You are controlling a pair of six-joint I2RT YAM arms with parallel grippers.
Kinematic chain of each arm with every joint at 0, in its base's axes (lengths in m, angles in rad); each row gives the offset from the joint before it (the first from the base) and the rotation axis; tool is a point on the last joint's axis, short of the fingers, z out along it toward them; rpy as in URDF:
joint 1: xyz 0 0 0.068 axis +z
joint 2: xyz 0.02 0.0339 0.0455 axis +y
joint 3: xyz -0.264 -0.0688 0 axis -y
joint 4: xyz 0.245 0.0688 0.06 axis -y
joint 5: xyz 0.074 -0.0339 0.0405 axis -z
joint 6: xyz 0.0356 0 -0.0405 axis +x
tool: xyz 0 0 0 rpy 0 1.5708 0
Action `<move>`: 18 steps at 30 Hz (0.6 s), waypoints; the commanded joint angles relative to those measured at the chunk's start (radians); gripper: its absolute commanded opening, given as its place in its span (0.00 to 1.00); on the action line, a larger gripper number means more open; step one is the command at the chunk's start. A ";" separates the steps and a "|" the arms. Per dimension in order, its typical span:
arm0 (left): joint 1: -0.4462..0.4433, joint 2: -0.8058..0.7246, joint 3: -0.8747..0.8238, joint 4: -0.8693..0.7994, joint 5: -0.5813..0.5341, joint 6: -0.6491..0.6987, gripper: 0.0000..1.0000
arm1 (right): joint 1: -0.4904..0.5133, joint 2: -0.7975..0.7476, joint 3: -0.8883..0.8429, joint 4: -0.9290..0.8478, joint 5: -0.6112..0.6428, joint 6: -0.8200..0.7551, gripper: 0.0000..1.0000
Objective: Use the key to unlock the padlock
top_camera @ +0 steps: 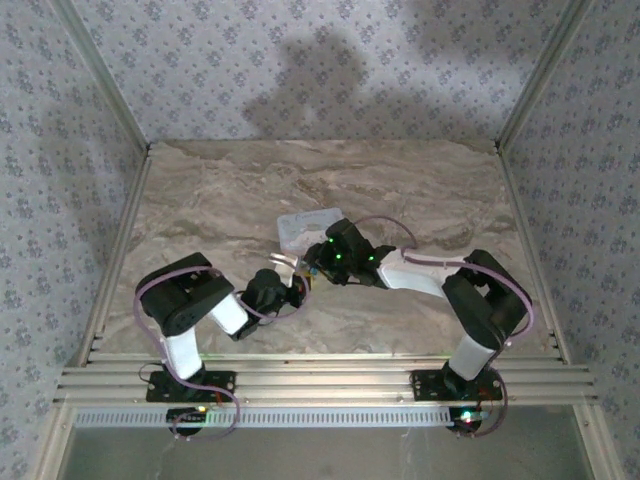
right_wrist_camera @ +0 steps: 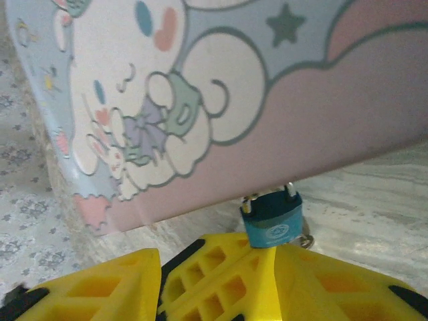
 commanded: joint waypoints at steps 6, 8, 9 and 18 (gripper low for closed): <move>0.016 0.019 -0.023 -0.032 0.036 -0.064 0.00 | -0.001 -0.025 -0.017 -0.042 0.026 -0.024 0.50; 0.025 0.008 -0.028 -0.028 0.055 -0.078 0.00 | 0.004 -0.023 -0.007 -0.074 0.052 -0.056 0.50; 0.031 0.003 -0.028 -0.030 0.068 -0.084 0.00 | 0.006 -0.021 -0.003 -0.085 0.062 -0.071 0.50; 0.107 -0.026 -0.017 -0.060 0.266 -0.146 0.00 | 0.024 0.002 0.001 -0.102 0.122 -0.132 0.51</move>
